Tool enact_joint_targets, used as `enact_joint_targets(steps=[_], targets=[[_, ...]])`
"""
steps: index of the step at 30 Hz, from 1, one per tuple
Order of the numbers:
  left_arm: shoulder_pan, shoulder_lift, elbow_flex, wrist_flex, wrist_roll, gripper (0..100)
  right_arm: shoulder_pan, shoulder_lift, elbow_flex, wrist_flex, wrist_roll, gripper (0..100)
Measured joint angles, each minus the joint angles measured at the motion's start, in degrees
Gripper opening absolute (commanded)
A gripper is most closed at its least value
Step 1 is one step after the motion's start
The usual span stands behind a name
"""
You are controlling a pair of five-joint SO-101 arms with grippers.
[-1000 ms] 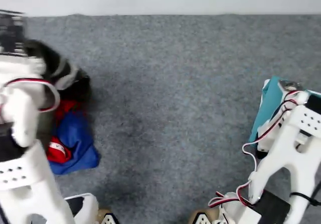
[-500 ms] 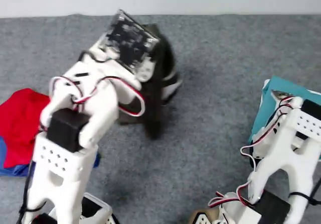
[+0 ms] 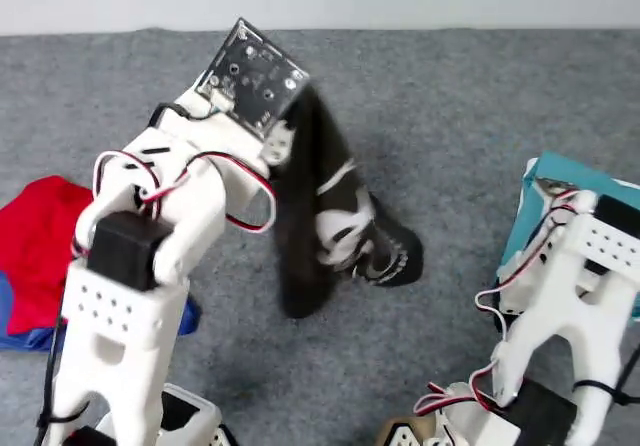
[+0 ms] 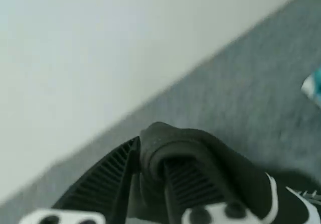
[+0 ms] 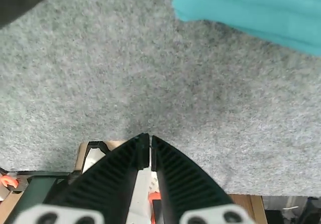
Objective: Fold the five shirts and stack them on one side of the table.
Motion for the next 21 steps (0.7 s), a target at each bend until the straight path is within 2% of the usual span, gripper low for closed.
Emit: enact_joint_targets(steps=[4, 8, 12, 14, 18, 21], targets=[[-9.4, 0.0, 11.7, -0.3, -0.2, 2, -4.6, 0.0, 0.0, 0.0, -0.2, 1.1], [-19.4, 0.0, 27.4, -8.7, -3.1, 2, -8.3, 0.0, 0.0, -0.2, -0.2, 0.9], [-27.3, 0.1, 38.9, -14.5, -6.9, 14, -9.6, 0.0, 0.0, -1.7, -0.2, 0.9], [-29.5, 0.1, 39.6, -14.3, -8.6, 19, -9.8, 0.0, 0.0, -2.3, -0.2, 0.9], [-32.9, 0.1, 37.9, -10.8, -8.5, 19, -9.9, 0.0, 0.0, -3.1, -0.2, 1.0], [-33.1, 0.1, 32.2, -6.2, -8.5, 19, -11.0, 0.0, 0.0, -3.2, -0.2, 0.9]])
